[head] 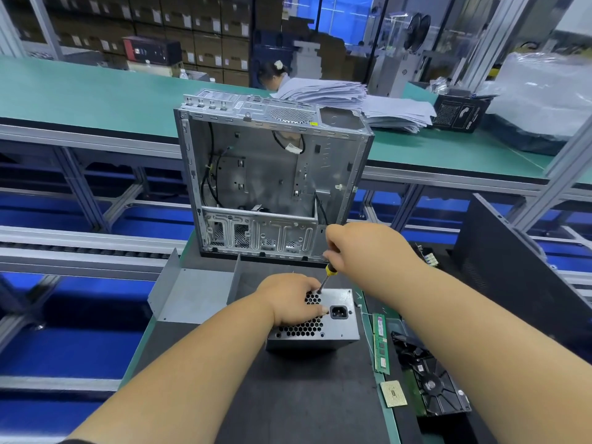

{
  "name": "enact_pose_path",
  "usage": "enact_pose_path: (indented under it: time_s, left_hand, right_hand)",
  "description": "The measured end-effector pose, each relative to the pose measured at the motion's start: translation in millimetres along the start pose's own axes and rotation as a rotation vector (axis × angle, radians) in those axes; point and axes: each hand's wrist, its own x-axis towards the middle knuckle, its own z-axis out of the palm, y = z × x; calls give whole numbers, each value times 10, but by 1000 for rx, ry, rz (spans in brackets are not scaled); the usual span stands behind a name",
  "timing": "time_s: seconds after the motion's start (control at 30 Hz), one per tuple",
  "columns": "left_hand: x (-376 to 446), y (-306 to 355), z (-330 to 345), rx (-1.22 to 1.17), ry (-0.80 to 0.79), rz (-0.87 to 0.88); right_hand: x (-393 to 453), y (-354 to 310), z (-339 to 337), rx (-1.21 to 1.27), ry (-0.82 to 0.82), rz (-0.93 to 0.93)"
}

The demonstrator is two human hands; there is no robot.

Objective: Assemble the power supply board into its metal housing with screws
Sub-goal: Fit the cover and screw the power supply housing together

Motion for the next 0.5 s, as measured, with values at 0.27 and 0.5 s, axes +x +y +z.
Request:
enact_pose_path:
  time_s: [0.27,0.5]
  left_hand:
    - [11,-7,-5,-3,-13,-8]
    - [5,-3,2,-1,-3,2]
  right_hand:
    - [-96,-50,-26,18,-4,16]
    - [-69,11,-167,111,-102,28]
